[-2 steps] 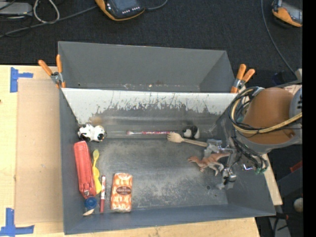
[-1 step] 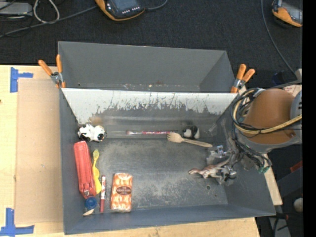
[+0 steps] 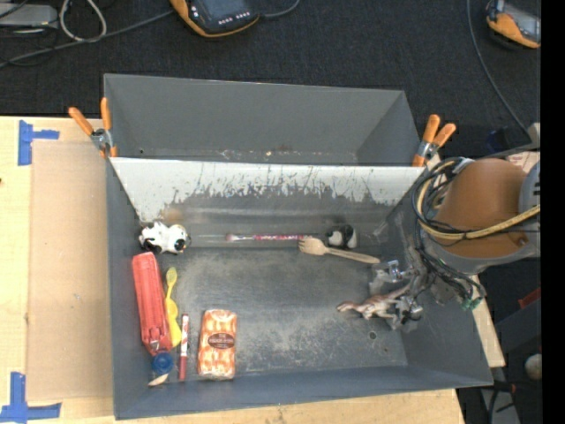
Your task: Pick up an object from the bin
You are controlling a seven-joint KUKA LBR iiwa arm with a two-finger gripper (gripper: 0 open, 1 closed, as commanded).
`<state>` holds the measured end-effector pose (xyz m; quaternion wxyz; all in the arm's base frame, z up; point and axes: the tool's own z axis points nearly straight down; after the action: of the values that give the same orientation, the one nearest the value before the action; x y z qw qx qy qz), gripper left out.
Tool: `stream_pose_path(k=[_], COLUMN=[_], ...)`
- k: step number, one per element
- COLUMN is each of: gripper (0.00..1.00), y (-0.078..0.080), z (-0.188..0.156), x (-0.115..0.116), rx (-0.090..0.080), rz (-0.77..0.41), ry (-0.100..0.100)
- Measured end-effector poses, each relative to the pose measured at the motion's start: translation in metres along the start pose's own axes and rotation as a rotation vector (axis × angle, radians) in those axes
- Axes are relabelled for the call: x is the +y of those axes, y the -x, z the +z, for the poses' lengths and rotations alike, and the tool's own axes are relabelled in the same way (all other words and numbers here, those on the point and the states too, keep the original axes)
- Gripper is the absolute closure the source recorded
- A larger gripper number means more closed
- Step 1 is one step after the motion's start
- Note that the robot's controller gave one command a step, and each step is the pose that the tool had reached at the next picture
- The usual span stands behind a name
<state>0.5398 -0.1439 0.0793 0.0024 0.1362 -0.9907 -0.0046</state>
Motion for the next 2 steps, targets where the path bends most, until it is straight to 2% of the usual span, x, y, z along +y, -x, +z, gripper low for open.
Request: stream_pose_path(k=[2], gripper=[1.00], y=[0.0025], z=[0.0092], x=[-0.0069], rx=[0.001], rz=[0.029], ry=[0.007])
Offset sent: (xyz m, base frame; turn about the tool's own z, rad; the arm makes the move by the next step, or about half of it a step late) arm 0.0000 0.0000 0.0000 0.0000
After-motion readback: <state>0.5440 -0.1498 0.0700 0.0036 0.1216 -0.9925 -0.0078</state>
